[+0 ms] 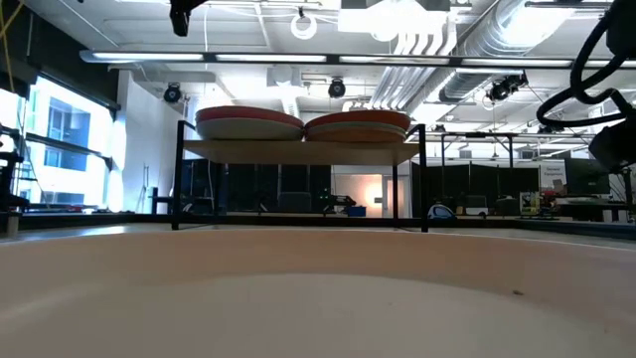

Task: Place and stack plates onto a shelf
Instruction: Stack the black plate on top of the orange plate on the shelf

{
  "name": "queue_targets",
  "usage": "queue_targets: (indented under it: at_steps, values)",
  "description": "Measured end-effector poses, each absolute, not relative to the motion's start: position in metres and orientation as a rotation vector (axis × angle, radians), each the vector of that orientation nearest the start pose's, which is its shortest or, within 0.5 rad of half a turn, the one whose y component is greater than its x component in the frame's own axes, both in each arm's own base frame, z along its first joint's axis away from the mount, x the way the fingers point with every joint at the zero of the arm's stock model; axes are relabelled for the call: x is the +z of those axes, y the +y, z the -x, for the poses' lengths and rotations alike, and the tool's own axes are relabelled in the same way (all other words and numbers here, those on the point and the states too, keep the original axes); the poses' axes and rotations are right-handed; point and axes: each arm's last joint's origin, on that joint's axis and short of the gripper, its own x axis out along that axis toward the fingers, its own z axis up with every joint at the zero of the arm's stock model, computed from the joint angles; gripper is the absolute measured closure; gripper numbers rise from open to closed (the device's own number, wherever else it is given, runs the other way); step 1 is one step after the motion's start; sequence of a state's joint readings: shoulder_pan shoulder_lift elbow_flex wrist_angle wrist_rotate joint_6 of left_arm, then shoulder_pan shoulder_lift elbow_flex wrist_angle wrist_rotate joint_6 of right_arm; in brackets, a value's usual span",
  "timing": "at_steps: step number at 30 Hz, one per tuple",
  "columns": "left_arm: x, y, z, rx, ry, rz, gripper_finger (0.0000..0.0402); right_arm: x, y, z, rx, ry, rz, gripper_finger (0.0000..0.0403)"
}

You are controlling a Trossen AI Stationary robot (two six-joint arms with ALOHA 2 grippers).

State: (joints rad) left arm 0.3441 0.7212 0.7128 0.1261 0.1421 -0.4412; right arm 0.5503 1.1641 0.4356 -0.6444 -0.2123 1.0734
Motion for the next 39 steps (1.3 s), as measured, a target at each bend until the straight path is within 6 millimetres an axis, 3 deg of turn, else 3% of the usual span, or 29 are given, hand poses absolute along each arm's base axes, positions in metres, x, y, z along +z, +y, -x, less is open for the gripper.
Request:
queue_targets:
  at_steps: [3, 15, 19, 24, 27, 30, 34, 39]
  values:
    - [0.347, 0.051, -0.155, 0.174, -0.156, 0.399, 0.0245, 0.134, 0.089, -0.132, -0.121, 1.541, -0.631, 0.0385]
    - [0.348, 0.051, -0.154, 0.175, -0.161, 0.383, 0.0245, 0.138, 0.093, -0.137, -0.082, 1.491, -0.702, 0.0402]
    - [0.348, 0.051, -0.154, 0.171, -0.160, 0.383, 0.0245, 0.151, 0.096, -0.143, -0.062, 1.490, -0.687, 0.0403]
    - [0.348, 0.051, -0.154, 0.171, -0.159, 0.384, 0.0245, 0.197, 0.109, -0.165, 0.094, 1.381, -0.686, 0.0403]
    - [0.348, 0.051, -0.154, 0.171, -0.159, 0.384, 0.0245, 0.240, 0.113, -0.184, 0.221, 1.247, -0.705, 0.0403]
    - [0.348, 0.051, -0.154, 0.171, -0.159, 0.384, 0.0245, 0.286, 0.104, -0.202, 0.275, 1.086, -0.704, 0.0403]
    - [0.348, 0.051, -0.154, 0.171, -0.159, 0.385, 0.0245, 0.345, 0.070, -0.217, 0.201, 0.854, -0.636, 0.0403]
    - [0.348, 0.051, -0.154, 0.172, -0.160, 0.386, 0.0245, 0.394, 0.002, -0.222, -0.076, 0.633, -0.575, 0.0403]
